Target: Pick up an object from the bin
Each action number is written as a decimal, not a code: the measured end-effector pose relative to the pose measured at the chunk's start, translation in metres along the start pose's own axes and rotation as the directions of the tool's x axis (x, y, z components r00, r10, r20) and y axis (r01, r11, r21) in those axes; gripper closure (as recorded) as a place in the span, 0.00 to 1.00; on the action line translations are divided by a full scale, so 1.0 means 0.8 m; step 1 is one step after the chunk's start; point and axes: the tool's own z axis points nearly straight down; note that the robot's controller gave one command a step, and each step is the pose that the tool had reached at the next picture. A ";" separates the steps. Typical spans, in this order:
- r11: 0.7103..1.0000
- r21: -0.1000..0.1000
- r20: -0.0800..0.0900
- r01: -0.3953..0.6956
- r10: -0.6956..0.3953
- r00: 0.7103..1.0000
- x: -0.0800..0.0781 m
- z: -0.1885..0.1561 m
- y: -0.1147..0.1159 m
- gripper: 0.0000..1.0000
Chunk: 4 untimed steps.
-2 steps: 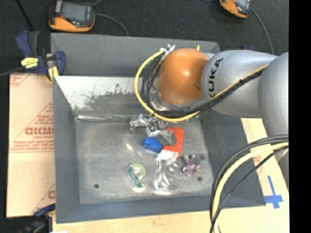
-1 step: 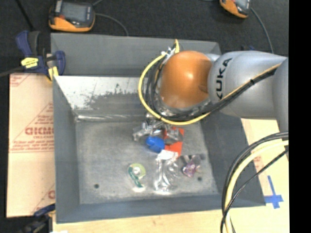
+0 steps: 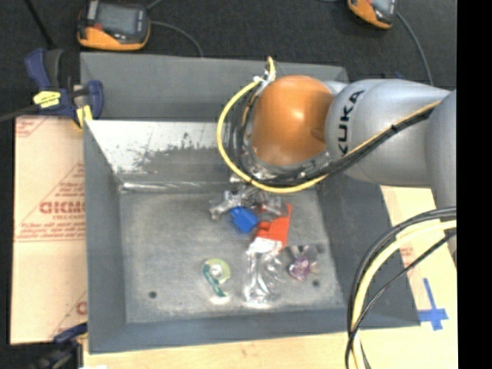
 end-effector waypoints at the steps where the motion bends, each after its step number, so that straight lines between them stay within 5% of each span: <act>1: 1.000 -0.004 0.002 -0.003 0.003 1.000 -0.001 0.000 0.001 1.00; 2: 0.933 -0.007 0.002 0.360 -0.360 0.933 -0.002 -0.050 0.067 1.00; 3: 0.934 -0.009 0.004 0.357 -0.357 0.934 -0.003 -0.049 0.068 0.00; 4: 0.875 0.001 0.004 0.484 -0.484 0.875 -0.041 0.005 0.118 0.00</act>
Offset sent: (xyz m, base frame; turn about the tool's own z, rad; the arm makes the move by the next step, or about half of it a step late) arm 0.0000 0.0000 0.0000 0.0000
